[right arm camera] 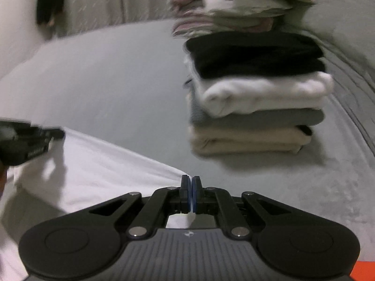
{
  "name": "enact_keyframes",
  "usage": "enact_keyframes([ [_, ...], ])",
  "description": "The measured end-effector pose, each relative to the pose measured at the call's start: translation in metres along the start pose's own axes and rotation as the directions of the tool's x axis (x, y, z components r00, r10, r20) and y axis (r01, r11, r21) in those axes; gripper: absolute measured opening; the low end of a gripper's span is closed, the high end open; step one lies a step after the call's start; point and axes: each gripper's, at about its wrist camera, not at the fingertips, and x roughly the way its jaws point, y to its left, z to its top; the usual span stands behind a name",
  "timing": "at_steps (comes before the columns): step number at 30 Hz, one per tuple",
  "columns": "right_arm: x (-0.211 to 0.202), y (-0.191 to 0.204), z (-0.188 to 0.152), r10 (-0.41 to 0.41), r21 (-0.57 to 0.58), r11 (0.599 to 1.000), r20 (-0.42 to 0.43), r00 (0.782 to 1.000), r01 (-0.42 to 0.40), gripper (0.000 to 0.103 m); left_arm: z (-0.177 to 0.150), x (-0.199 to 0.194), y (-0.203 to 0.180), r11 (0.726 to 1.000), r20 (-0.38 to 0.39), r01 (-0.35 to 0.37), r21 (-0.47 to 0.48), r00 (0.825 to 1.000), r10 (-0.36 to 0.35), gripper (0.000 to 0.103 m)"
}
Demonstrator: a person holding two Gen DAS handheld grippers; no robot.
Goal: Fold clothes
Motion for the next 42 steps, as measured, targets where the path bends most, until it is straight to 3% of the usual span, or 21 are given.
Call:
enact_keyframes([
  [6, 0.014, -0.015, 0.008, -0.071, 0.072, 0.995, 0.042, 0.997, 0.068, 0.004, 0.017, 0.017, -0.008, 0.998, 0.037, -0.003, -0.059, 0.999, 0.005, 0.004],
  [12, 0.041, -0.031, 0.013, -0.102, 0.164, 0.982, 0.034, 0.994, 0.095, 0.004, 0.020, 0.047, -0.017, 0.997, 0.011, -0.016, -0.069, 1.000, 0.017, 0.005],
  [19, 0.059, -0.052, 0.002, -0.053, 0.299, 0.954, 0.052, 0.997, 0.035, 0.006, 0.015, 0.052, -0.026, 0.999, 0.016, -0.037, -0.022, 0.999, 0.037, 0.008],
  [21, 0.055, -0.068, 0.002, -0.008, 0.377, 0.926, 0.061, 0.998, -0.015, 0.009, 0.015, 0.046, -0.026, 1.000, 0.018, -0.001, -0.026, 1.000, 0.001, 0.017],
  [23, 0.047, -0.086, 0.000, 0.049, 0.462, 0.883, 0.092, 0.995, -0.086, 0.021, 0.013, 0.038, -0.034, 0.998, 0.027, 0.066, -0.009, 0.997, -0.066, 0.032],
  [24, 0.043, -0.094, -0.002, 0.066, 0.494, 0.863, 0.106, 0.992, -0.110, 0.028, 0.011, 0.035, -0.041, 0.995, 0.033, 0.102, 0.011, 0.994, -0.102, 0.036],
  [26, 0.037, -0.109, -0.006, 0.098, 0.551, 0.820, 0.133, 0.986, -0.156, 0.029, 0.007, 0.028, -0.053, 0.984, 0.043, 0.172, 0.051, 0.984, -0.174, 0.045],
  [29, 0.039, -0.117, -0.010, 0.163, 0.582, 0.787, 0.126, 0.979, -0.206, 0.029, 0.001, 0.017, -0.073, 0.955, 0.052, 0.274, 0.113, 0.958, -0.281, 0.048],
  [34, 0.048, -0.111, -0.012, 0.197, 0.543, 0.814, 0.078, 0.977, -0.208, 0.029, -0.010, 0.001, -0.105, 0.878, 0.051, 0.427, 0.215, 0.893, -0.447, 0.048],
  [38, 0.056, -0.114, -0.015, 0.206, 0.513, 0.831, 0.072, 0.976, -0.214, 0.029, -0.017, 0.002, -0.137, 0.836, 0.027, 0.463, 0.296, 0.870, -0.492, 0.048],
  [42, 0.064, -0.118, -0.019, 0.217, 0.492, 0.840, 0.086, 0.972, -0.231, 0.029, -0.018, 0.003, -0.166, 0.808, 0.019, 0.462, 0.367, 0.864, -0.503, 0.048],
])
